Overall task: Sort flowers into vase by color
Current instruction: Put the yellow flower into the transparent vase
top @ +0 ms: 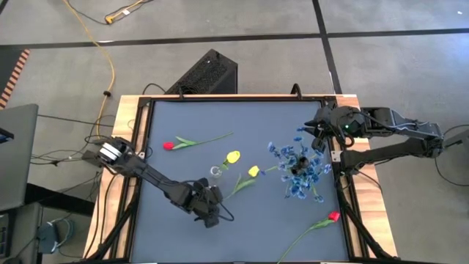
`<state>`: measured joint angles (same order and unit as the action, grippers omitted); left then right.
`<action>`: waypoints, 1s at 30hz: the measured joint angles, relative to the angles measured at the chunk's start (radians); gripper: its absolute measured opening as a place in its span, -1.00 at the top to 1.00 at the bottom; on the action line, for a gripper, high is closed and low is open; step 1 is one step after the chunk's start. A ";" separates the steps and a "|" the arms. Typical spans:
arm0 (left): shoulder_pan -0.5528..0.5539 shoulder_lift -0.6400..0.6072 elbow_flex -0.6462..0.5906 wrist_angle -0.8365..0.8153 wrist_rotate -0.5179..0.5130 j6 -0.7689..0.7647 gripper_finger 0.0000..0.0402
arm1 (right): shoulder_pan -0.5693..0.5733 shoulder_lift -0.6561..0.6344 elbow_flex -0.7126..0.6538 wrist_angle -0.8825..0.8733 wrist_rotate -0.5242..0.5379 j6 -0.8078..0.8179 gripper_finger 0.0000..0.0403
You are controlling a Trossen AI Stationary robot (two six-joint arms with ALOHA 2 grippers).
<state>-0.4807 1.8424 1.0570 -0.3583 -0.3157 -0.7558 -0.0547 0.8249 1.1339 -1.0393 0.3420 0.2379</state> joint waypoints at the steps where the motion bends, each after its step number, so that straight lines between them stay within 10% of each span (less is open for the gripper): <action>1: -0.002 -0.020 -0.001 -0.002 -0.006 0.011 1.00 | 0.000 0.000 0.000 0.000 0.000 0.000 0.42; 22: -0.243 -0.514 0.004 0.055 -0.430 0.513 1.00 | 0.001 0.000 0.000 -0.001 0.000 -0.002 0.42; 30: -0.252 -0.573 -0.146 0.492 -0.561 0.831 1.00 | 0.001 0.000 0.000 0.001 0.000 -0.001 0.42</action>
<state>-0.7324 1.2695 0.9108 0.1338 -0.8764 0.0747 -0.0536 0.8249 1.1339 -1.0386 0.3420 0.2366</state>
